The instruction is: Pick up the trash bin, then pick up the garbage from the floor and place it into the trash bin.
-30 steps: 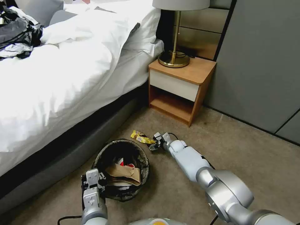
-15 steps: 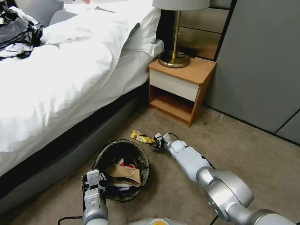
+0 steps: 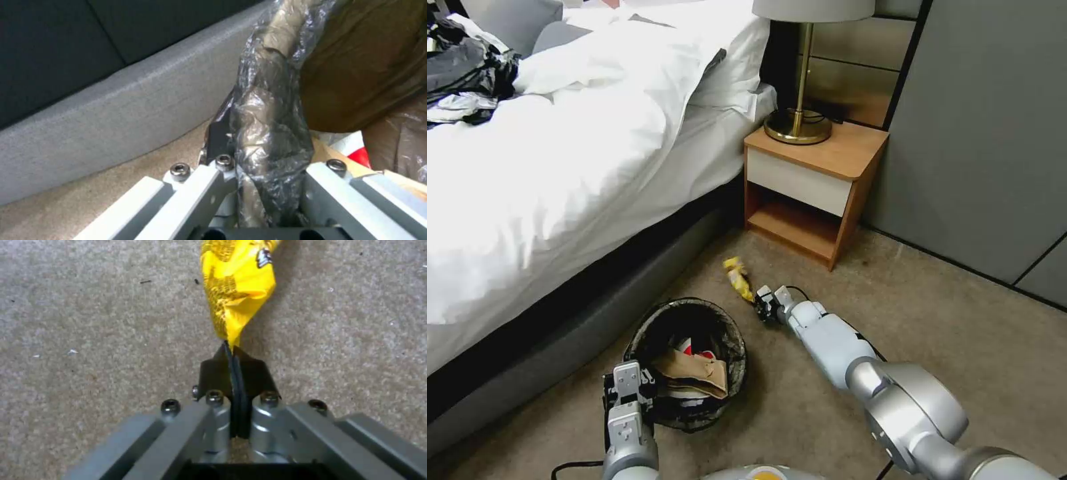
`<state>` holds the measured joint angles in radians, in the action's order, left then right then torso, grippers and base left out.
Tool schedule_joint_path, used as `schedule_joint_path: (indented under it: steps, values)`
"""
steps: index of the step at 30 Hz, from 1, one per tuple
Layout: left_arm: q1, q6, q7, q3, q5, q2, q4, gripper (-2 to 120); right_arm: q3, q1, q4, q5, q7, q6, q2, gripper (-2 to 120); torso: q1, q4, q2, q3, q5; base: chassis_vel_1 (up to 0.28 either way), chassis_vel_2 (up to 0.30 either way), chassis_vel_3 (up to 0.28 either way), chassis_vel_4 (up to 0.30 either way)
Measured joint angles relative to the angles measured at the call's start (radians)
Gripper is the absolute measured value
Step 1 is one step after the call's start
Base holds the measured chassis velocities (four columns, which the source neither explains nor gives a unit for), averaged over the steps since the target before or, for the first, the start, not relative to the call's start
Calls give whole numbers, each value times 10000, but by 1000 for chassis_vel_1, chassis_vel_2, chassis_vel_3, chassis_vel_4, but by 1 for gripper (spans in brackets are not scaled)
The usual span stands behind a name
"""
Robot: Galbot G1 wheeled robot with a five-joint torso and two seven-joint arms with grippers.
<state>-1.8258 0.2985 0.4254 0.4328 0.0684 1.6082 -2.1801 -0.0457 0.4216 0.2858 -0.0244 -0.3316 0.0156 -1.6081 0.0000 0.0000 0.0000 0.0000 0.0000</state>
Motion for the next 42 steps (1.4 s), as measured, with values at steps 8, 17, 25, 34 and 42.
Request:
schedule_joint_path:
  steps: [8, 17, 25, 34, 42]
  values:
    - [5, 0, -3, 0, -4, 0, 3, 0, 0, -17, 2, 41, -3, 87, 0, 0, 0, 0, 0, 0, 0, 0, 0, 0, 0]
    - [49, 5, -6, 21, -79, -1, 35, 0, 10, 278, 334, 113, 251, 644, 1, 0, 0, 0, 0, 0, 0, 0, 0, 0, 0]
    - [512, 285, 4, 295, -837, -482, 121, 0, 97, 1271, 1585, 139, 1146, 2111, 1, 0, 0, 0, 0, 0, -3, 0, 0, 0, 0]
    - [1147, 558, 73, 368, -1453, -942, 380, 0, 350, 3268, 5780, 562, 1920, 3415, 0, 0, 0, 2, 0, 0, 1, 0, 0, 0, 0]
    - [1487, 584, 138, 220, -1575, -1094, 755, 0, 240, 5161, 10671, 401, 1873, 3558, 974, 0, 0, -5, 0, -1, 0, 0, 0, 0, 0]
